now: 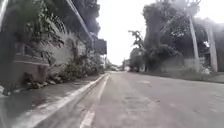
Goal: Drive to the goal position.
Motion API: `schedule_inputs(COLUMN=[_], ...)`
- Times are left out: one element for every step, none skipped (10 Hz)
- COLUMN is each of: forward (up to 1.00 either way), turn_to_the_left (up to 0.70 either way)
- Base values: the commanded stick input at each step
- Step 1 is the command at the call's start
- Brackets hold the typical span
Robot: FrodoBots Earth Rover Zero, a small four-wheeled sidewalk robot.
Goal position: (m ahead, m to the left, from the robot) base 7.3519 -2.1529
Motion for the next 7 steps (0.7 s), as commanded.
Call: schedule_inputs(forward=[0.7,0.7,0.7,0.7,0.7,0.7,0.7], turn_to_the_left=[0.0,0.0,0.0,0.0,0.0,0.0,0.0])
